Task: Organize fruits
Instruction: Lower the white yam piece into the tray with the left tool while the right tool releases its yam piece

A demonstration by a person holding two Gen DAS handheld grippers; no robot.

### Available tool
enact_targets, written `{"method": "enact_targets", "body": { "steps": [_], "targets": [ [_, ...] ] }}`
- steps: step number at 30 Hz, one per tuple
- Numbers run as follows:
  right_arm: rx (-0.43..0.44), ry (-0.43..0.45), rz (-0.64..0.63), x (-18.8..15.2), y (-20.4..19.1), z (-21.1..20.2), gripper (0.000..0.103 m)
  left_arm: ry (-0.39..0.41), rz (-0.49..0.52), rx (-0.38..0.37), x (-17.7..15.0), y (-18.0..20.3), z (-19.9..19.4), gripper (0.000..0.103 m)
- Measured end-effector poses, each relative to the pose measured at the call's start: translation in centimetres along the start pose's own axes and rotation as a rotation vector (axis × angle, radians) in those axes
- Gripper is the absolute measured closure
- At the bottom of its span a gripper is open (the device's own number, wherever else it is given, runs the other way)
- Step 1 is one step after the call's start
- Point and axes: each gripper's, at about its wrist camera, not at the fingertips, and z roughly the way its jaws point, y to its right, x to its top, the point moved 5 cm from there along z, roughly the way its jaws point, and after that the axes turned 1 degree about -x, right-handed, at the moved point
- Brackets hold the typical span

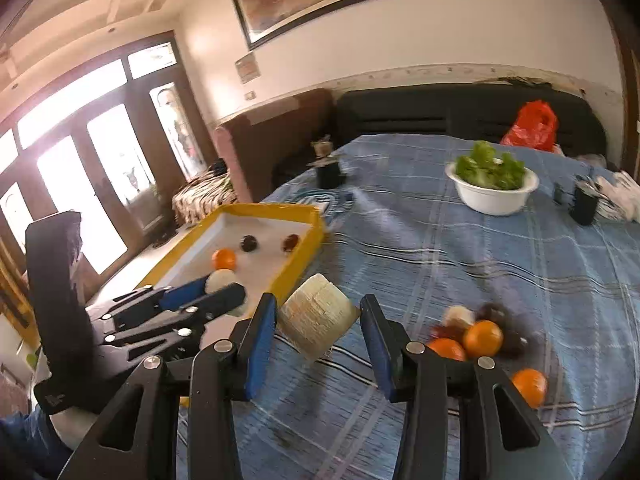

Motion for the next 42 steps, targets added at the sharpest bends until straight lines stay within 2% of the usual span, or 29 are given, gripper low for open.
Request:
{"method": "enact_targets", "body": {
  "steps": [9,14,22,29,33,42],
  "targets": [
    [0.065,-0.047,-0.059,0.8,-5.0,3.3,0.055,-0.078,-0.14,-0.008,-0.5,-6.1,0.1,0.071],
    [0.082,-0.094,-0.086,1.2,-7.2,5.7,0.055,-0.173,-0.198,-0.006,-0.6,-10.4,1.0,0.07],
    [0.102,-0.24,0.01,1.4,-7.4,11.9,0.055,-0.28,-0.245,0.027,0.0,-15.0,3.2,0.07],
    [0.089,-0.348,0.084,1.8,-6.6,17.2,0.055,-0.364,-0.293,0.034,0.3,-16.8,5.8,0.07],
    [0.064,-0.374,0.078,2.0,-6.8,18.8,0.055,-0.39,-0.261,0.061,0.6,-16.8,6.3,0.07],
    [0.018,-0.392,0.04,2.0,-7.2,20.8,0.055,-0.386,-0.224,0.081,1.5,-16.4,6.9,0.07]
  ]
}}
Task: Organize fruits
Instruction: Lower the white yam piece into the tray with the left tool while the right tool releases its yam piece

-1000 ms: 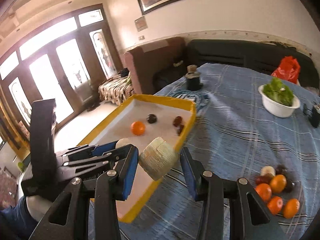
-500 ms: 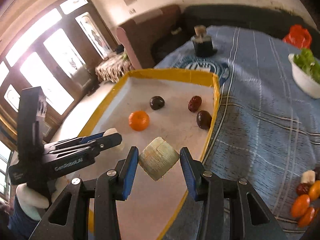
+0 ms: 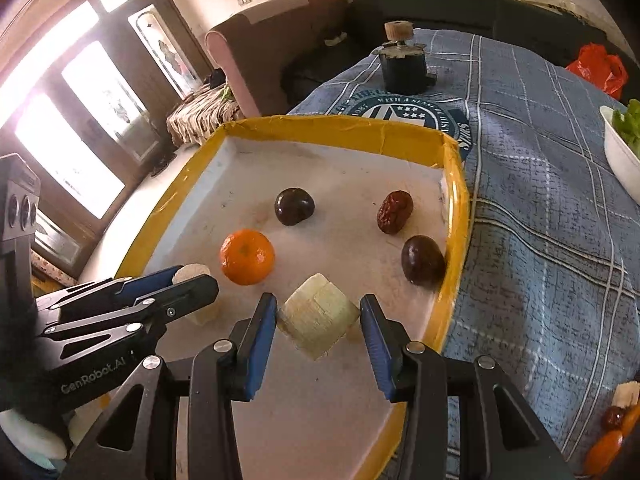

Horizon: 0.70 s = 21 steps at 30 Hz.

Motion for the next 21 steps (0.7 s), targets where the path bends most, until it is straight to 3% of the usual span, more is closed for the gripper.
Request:
{"method": "enact_targets", "body": {
  "steps": [13,21],
  "targets": [
    [-0.024,0.009,-0.023,0.3,-0.1,0.1,0.054,0.037,0.03,0.02,-0.1,0.7,-0.2,0.067],
    [-0.011,0.071,-0.028,0.2,-0.1,-2.1,0.052,0.084,0.036,0.017,-0.4,1.3,-1.7,0.063]
  ]
}}
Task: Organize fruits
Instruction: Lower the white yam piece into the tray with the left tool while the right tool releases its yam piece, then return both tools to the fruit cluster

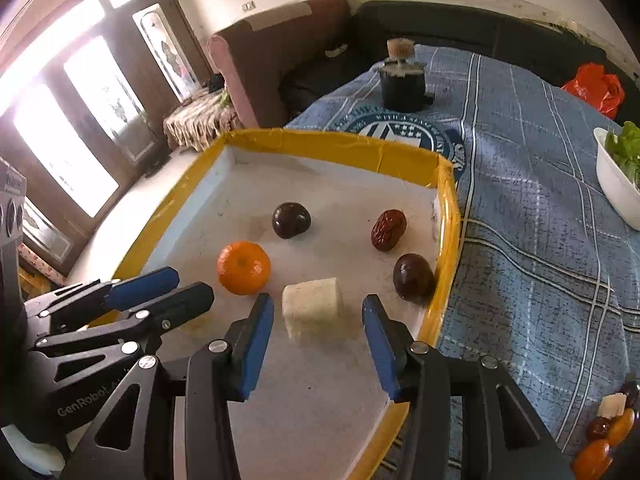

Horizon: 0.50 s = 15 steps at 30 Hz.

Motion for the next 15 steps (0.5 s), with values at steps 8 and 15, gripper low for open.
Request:
{"method": "enact_targets", "body": {
  "steps": [8,15],
  "targets": [
    [0.018,0.087,0.003,-1.2,1.2,-4.8,0.052,0.161,0.067,0.037,-1.6,3.6,-3.9,0.059],
    [0.05,0.116,0.051,-3.9,4.2,-8.5,0.052,0.254,0.145,0.073,-3.4,7.5,-5.6,0.059]
  ]
}}
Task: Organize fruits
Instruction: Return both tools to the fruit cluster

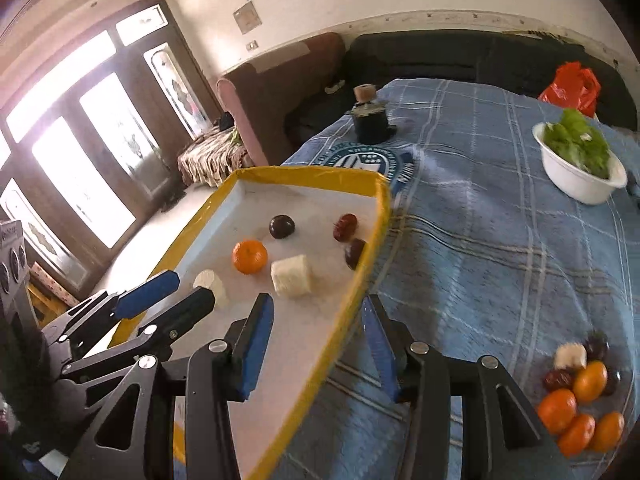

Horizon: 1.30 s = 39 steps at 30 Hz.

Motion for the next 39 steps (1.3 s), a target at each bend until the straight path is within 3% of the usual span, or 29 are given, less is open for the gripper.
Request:
{"method": "enact_targets", "body": {
  "steps": [12,22,39],
  "targets": [
    [-0.021,0.067,0.042,-4.0,3.9,-6.6,0.051,0.123,0.16,0.123,-0.5,4.7,-1.4,0.045],
    [-0.065,0.146,0.056,-5.8,6.9,-11.0,0.05,0.129,0.232,0.127,-0.9,7.9,-1.4,0.042],
    [-0.088,0.218,0.186,-7.3,13.0,-14.5,0.048,0.14,0.33,0.137,-1.2,11.9,-1.7,0.041]
  ]
}}
